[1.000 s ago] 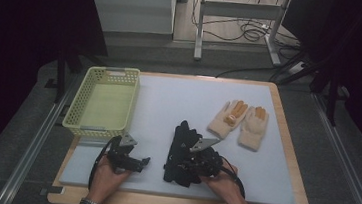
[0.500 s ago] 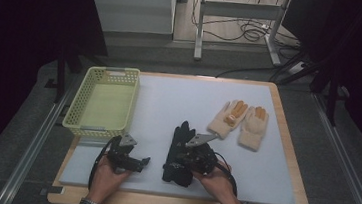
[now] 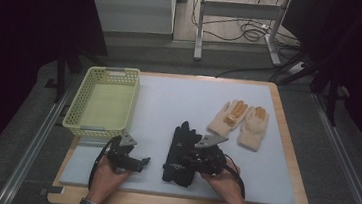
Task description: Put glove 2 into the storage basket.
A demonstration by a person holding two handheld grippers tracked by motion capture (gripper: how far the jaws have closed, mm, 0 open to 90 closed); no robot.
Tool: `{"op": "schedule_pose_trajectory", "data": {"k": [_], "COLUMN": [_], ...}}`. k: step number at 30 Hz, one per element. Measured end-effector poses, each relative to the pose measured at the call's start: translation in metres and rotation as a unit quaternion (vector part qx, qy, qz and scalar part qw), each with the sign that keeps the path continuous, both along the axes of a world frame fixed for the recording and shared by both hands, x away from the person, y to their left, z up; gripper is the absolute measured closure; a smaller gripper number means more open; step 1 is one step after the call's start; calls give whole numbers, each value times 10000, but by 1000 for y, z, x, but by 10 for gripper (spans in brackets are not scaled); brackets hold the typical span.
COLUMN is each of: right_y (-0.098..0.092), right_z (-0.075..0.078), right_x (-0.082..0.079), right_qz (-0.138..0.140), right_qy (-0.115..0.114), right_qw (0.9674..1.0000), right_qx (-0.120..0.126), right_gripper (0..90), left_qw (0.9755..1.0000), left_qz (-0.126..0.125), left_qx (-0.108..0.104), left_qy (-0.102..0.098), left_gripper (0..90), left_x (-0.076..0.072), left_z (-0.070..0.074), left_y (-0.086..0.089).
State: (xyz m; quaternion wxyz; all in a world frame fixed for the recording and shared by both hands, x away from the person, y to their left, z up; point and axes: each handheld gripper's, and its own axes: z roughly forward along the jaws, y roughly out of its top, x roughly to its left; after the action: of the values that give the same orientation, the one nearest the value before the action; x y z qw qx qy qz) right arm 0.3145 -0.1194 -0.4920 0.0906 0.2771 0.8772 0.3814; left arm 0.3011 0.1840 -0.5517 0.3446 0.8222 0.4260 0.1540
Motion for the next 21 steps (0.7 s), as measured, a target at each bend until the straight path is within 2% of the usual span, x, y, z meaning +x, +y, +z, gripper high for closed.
{"op": "schedule_pose_trajectory", "data": {"k": [2, 4, 6, 9, 15, 21], "right_y": [-11, -22, -30, -39, -38, -31], "right_z": [-3, -8, -12, -20, -35, -40], "right_x": [-1, -4, -7, -14, -24, -27], "right_qz": [-61, -123, -145, -170, -40, 37], "right_qy": [-38, -59, 1, 78, 263, 252], "right_qw": [10000, 9999, 9999, 9998, 9996, 9996], "right_qx": [2, 38, 54, 48, 80, 149], "right_gripper": [698, 776, 843, 879, 880, 879], "left_qw": [10000, 10000, 10000, 10000, 10000, 10000], "left_qz": [1, 2, 1, 1, 3, 21], "left_qx": [-1, -1, 0, -3, -5, -59], "left_qy": [1, 0, 0, 1, 3, 11], "left_gripper": [38, 39, 38, 38, 38, 38], "left_x": [0, 0, 0, 0, 0, 0], "left_z": [0, 0, 0, 0, 0, 0], "left_y": [0, 0, 0, 0, 0, 0]}}
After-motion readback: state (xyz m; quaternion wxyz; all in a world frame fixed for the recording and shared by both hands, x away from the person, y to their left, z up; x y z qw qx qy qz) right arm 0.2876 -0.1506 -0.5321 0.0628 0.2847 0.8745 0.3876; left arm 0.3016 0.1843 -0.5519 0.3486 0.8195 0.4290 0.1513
